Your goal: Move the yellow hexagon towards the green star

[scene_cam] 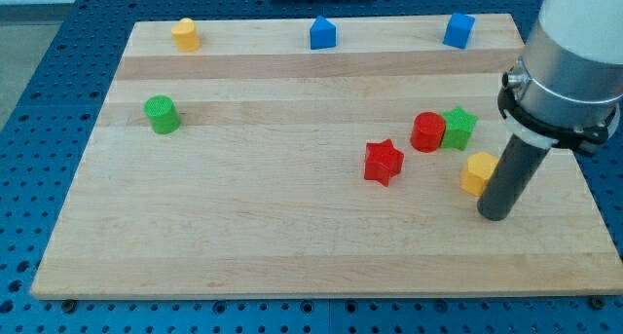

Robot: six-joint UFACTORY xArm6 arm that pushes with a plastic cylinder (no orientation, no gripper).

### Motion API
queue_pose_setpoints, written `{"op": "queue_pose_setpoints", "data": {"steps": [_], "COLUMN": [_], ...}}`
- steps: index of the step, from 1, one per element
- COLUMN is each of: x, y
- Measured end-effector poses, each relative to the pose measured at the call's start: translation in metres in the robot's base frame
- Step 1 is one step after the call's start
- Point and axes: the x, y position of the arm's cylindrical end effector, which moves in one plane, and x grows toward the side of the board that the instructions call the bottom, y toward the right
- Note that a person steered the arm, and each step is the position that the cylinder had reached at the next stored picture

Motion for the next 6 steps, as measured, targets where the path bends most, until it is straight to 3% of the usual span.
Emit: {"op": "queue_pose_setpoints", "data": {"steps": [2, 6], "x": [0.008, -0.029], "y": [-0.008, 0.01]}}
